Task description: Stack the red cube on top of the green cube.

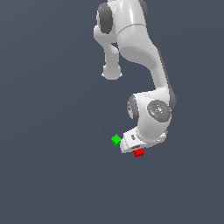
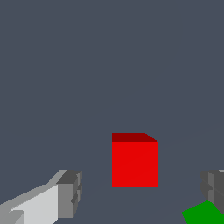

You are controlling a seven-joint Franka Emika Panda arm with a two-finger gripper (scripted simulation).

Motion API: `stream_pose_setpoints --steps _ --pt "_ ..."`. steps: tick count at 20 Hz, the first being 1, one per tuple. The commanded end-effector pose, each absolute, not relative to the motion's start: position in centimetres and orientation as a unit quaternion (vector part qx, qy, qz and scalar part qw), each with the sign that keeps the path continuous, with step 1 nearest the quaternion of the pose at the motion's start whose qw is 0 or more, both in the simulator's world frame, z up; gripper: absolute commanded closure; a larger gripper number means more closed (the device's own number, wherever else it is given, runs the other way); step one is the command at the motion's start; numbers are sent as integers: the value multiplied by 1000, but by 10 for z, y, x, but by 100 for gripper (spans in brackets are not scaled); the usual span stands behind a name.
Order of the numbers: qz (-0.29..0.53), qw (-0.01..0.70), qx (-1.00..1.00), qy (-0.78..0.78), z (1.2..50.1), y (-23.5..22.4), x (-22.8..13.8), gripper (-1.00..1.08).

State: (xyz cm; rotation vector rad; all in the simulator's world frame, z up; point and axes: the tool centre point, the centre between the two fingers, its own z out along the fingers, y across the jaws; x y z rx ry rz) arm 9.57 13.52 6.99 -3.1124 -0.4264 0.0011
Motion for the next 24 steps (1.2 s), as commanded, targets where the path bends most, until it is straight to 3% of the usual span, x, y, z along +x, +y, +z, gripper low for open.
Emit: stream_pose_setpoints --steps 1,20,21,24 --pt "0 0 -991 -136 70 135 96 -92" --pt "0 0 -991 -136 20 136 96 -92" --pt "0 0 -991 -136 20 136 96 108" --pt "0 0 -991 -136 20 136 96 108"
